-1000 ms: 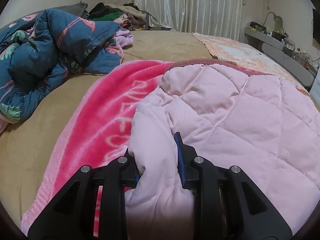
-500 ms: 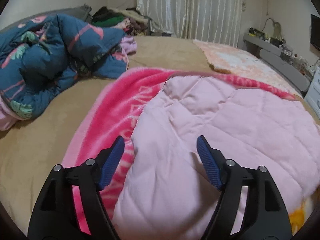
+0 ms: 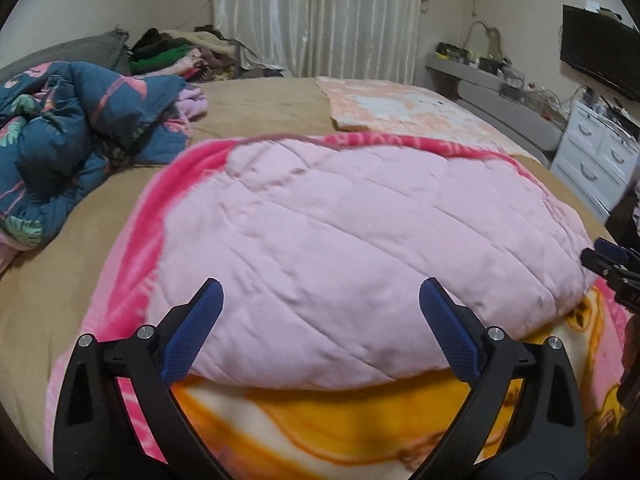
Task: Fold large clothes
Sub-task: 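Release the hem and withdraw both grippers above the folded bundle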
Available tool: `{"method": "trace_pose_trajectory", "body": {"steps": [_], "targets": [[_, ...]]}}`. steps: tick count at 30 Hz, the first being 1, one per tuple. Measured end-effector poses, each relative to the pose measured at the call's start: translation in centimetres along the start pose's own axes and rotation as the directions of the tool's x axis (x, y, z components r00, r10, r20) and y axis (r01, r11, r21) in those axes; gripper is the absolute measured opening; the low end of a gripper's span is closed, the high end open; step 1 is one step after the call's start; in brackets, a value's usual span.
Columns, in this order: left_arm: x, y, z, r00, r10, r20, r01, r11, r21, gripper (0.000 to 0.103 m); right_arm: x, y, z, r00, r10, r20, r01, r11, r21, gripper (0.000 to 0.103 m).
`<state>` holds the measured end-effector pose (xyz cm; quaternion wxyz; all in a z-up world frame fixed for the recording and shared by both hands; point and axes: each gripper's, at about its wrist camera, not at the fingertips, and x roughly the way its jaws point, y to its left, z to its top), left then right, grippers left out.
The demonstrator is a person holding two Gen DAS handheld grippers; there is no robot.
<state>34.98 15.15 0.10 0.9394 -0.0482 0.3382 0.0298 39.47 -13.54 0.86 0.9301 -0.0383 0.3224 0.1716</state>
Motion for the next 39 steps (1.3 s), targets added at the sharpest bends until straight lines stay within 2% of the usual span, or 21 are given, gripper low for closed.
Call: {"method": "trace_pose_trajectory", "body": {"steps": [3, 6, 9, 13, 18, 21, 27, 30, 35, 39], "targets": [[1.0, -1.8, -0.6, 0.999, -0.006, -0.034, 0.007, 1.000, 0.022, 0.092, 0.6, 1.2, -0.2, 1.000, 0.013, -0.013, -0.013, 1.000, -0.014, 0.083], [2.5, -2.8, -1.0, 0.996, -0.018, -0.083, 0.019, 1.000, 0.018, 0.092, 1.6, 1.1, -0.1, 0.999, 0.019, -0.029, -0.019, 1.000, 0.006, 0.084], [4.5, -3.4, -1.7, 0.991, -0.007, -0.134, 0.010, 1.000, 0.020, 0.093, 3.6, 0.6, -0.4, 0.995, 0.012, -0.097, -0.008, 0.999, 0.049, 0.085], [5.8, -3.6, -2.5, 0.990, -0.005, -0.144, 0.008, 1.000, 0.024, 0.095, 5.9, 0.1, -1.3, 0.988, 0.022, -0.151, -0.012, 0.998, 0.068, 0.087], [6.4, -3.6, -2.5, 0.991, -0.011, -0.137, 0.012, 1.000, 0.011, 0.095, 7.0, 0.5, -1.7, 0.989, -0.010, -0.148, 0.019, 0.998, 0.059, 0.093], [5.7, -3.7, -2.5, 0.992, -0.012, -0.128, 0.013, 1.000, 0.004, 0.095, 7.1, 0.2, -1.9, 0.988, -0.003, -0.154, 0.016, 0.997, 0.082, 0.093], [3.3, -2.8, -2.1, 0.993, -0.030, -0.115, 0.027, 0.999, -0.026, 0.095, 5.2, 0.4, -1.6, 0.986, -0.007, -0.168, 0.021, 0.996, 0.084, 0.094], [1.6, -2.4, -1.7, 0.995, -0.037, -0.095, 0.034, 0.999, -0.033, 0.095, 2.8, 0.2, -1.4, 0.991, 0.020, -0.129, -0.004, 0.992, 0.124, 0.094], [-1.2, -1.8, -1.4, 0.998, -0.017, -0.057, 0.015, 0.999, -0.035, 0.095, -0.6, 0.6, -1.0, 0.997, 0.038, -0.065, -0.029, 0.991, 0.127, 0.098], [-2.0, -1.0, -1.9, 0.998, 0.000, -0.065, -0.003, 0.998, -0.056, 0.095, -2.4, 0.6, -1.4, 0.999, 0.014, -0.036, -0.009, 0.992, 0.126, 0.099]]}}
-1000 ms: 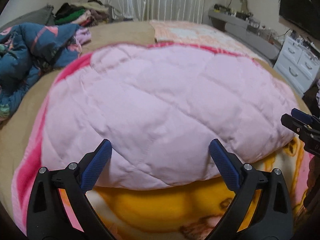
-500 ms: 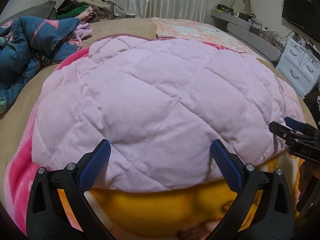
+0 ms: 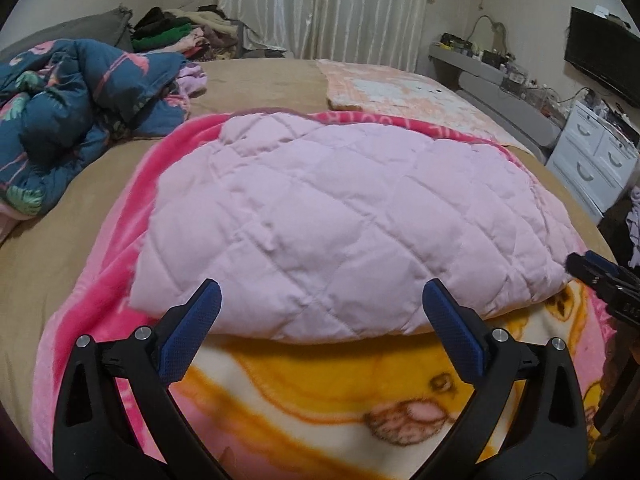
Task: Fold large clothes
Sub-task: 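Release the hem and withdraw both grippers above the folded bundle, then tilt both grippers and grasp the edge of the quilted bundle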
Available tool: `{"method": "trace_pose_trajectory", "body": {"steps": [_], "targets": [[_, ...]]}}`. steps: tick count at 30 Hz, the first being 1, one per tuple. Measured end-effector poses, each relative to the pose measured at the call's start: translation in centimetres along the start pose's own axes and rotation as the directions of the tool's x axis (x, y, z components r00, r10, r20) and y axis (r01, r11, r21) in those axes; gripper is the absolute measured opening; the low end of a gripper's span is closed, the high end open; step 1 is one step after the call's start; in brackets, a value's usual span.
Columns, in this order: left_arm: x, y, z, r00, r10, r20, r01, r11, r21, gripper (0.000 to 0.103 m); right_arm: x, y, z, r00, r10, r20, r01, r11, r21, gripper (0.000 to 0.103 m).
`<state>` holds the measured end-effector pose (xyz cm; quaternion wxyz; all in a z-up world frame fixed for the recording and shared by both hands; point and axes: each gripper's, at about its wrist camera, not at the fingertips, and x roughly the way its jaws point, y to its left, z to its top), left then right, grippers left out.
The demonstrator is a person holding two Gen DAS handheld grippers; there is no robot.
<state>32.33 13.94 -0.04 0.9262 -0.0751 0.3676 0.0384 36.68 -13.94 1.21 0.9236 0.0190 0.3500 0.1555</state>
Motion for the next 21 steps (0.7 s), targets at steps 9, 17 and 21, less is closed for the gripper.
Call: {"method": "trace_pose_trajectory", "body": {"steps": [9, 17, 21], "targets": [[2.1, 4.6, -2.7, 0.997, 0.027, -0.067, -0.040, 0.979, -0.199, 0.095, 0.9, -4.8, -2.8, 0.998, -0.042, -0.047, 0.053, 0.961, 0.270, 0.099], [4.8, 9.0, -3.8, 0.994, -0.024, -0.107, -0.025, 0.904, -0.428, 0.095, 2.7, -9.7, -4.4, 0.999, -0.010, -0.053, 0.037, 0.850, 0.526, 0.099], [6.2, 10.1, -3.9, 0.991, -0.093, -0.097, 0.028, 0.851, -0.525, 0.095, 4.1, -11.2, -4.8, 0.998, 0.011, -0.055, 0.025, 0.791, 0.611, 0.099]]}}
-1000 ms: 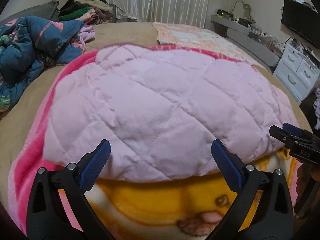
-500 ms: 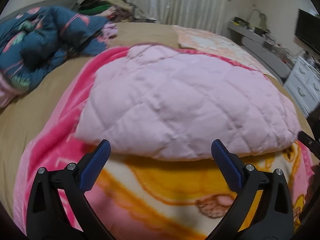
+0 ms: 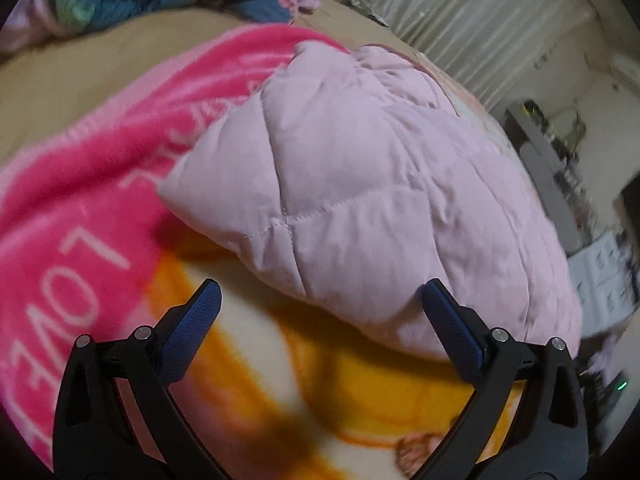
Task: Fold large clothes
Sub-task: 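Tilt both grippers and grasp the edge of the quilted bundle, then lift the held bundle edge with both grippers and fold it over onto itself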
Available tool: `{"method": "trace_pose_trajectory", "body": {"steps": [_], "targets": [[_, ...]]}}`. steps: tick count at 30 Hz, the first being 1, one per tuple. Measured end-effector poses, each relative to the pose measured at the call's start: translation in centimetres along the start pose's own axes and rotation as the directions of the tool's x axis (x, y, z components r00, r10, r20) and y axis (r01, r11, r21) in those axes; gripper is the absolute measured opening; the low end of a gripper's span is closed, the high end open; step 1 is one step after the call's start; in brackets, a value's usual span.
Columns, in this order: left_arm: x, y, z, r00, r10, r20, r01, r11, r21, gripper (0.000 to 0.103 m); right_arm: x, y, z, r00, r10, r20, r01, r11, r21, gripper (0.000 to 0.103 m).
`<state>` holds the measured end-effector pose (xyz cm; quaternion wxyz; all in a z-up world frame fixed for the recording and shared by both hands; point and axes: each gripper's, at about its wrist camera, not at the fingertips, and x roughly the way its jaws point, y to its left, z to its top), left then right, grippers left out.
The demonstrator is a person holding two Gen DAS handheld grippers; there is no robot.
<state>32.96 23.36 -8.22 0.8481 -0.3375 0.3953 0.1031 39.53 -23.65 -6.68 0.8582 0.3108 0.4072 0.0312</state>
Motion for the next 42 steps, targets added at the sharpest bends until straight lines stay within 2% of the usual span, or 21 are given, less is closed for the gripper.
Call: {"method": "trace_pose_trajectory", "body": {"steps": [2, 5, 9, 23, 26, 29, 32, 35, 36, 37, 42], "targets": [[0.9, 0.4, 0.3, 0.999, -0.034, -0.016, 0.033, 0.998, -0.061, 0.095, 1.0, -0.2, 0.3, 1.000, 0.013, -0.008, -0.013, 0.999, 0.029, 0.099], [1.7, 0.4, 0.6, 0.998, -0.060, -0.007, 0.059, 0.993, -0.098, 0.095, 2.2, -0.1, 0.7, 0.999, 0.039, -0.016, -0.039, 0.998, 0.043, 0.099], [2.7, 0.1, 1.1, 0.996, -0.088, 0.012, 0.089, 0.986, -0.140, 0.095, 3.4, 0.9, 1.2, 0.999, 0.048, -0.005, -0.048, 0.999, 0.009, 0.099], [5.2, -2.0, 2.1, 0.990, -0.097, 0.105, 0.115, 0.976, -0.182, 0.095, 6.2, 1.3, 2.7, 0.994, 0.106, 0.000, -0.106, 0.994, -0.036, 0.098], [5.6, -2.3, 2.4, 0.989, -0.099, 0.111, 0.119, 0.974, -0.195, 0.095, 6.3, 1.7, 2.7, 0.993, 0.115, 0.001, -0.114, 0.992, -0.058, 0.090], [5.7, -2.6, 2.5, 0.988, -0.098, 0.123, 0.121, 0.975, -0.189, 0.095, 6.2, 2.2, 2.7, 0.992, 0.128, 0.003, -0.127, 0.987, -0.098, 0.077], [5.4, -3.0, 2.3, 0.986, -0.089, 0.139, 0.111, 0.980, -0.164, 0.094, 5.7, 3.4, 2.7, 0.993, 0.119, 0.014, -0.115, 0.977, -0.182, 0.064], [4.1, -4.4, 1.6, 0.984, -0.057, 0.170, 0.070, 0.995, -0.070, 0.075, 5.0, 4.9, 2.7, 0.995, 0.098, 0.028, -0.087, 0.959, -0.268, 0.052], [3.5, -5.0, 1.5, 0.982, -0.043, 0.185, 0.049, 0.998, -0.026, 0.062, 4.7, 5.5, 2.6, 0.995, 0.088, 0.035, -0.074, 0.951, -0.299, 0.049], [2.9, -5.7, 1.4, 0.980, -0.034, 0.196, 0.031, 0.999, 0.016, 0.055, 4.6, 6.0, 2.6, 0.996, 0.078, 0.040, -0.061, 0.944, -0.324, 0.047], [0.9, -6.4, 1.1, 0.979, -0.040, 0.200, 0.016, 0.992, 0.123, 0.041, 4.1, 7.4, 2.7, 0.997, 0.050, 0.058, -0.023, 0.916, -0.399, 0.042]]}}
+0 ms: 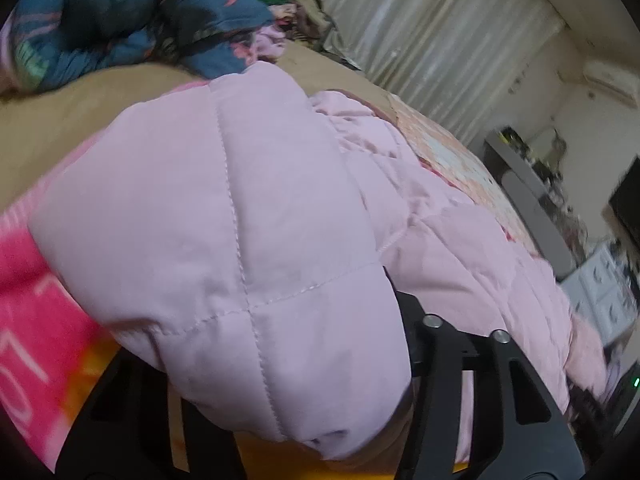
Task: Fold large clothes
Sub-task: 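Lift the held bundle edge with both grippers and fold it over onto itself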
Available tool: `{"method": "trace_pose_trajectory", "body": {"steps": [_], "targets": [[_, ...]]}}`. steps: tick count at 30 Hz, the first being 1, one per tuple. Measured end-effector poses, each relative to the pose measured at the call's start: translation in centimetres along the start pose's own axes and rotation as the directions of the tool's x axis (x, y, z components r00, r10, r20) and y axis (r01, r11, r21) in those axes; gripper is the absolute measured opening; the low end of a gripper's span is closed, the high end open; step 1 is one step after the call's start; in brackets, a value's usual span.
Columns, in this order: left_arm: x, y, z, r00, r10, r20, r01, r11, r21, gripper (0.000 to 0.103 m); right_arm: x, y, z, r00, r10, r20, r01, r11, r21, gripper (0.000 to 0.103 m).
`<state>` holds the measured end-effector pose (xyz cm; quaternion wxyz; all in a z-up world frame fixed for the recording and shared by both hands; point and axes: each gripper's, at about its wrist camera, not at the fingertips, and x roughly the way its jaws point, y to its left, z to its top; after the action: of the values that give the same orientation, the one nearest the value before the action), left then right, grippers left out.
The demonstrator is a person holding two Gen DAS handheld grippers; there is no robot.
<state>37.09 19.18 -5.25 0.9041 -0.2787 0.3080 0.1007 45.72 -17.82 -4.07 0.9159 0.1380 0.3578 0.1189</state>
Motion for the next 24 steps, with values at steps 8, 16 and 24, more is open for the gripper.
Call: {"method": "trace_pose_trajectory", "body": {"steps": [8, 16, 24], "targets": [[-3.3, -1.7, -0.1, 1.000, 0.017, 0.006, -0.017, 0.991, 0.130, 0.035, -2.0, 1.1, -0.2, 0.999, 0.003, 0.035, 0.001, 0.994, -0.107, 0.039], [-7.9, -2.6, -0.6, 1.000, 0.001, 0.030, -0.008, 0.976, 0.216, 0.034, -7.5, 2.7, -1.3, 0.996, 0.045, 0.074, -0.028, 0.975, -0.222, 0.037], [-12.0, -1.1, -3.0, 1.000, 0.011, 0.013, -0.014, 0.970, 0.243, 0.034, -12.7, 3.3, -4.3, 0.995, 0.064, 0.075, -0.040, 0.959, -0.282, 0.037]]}}
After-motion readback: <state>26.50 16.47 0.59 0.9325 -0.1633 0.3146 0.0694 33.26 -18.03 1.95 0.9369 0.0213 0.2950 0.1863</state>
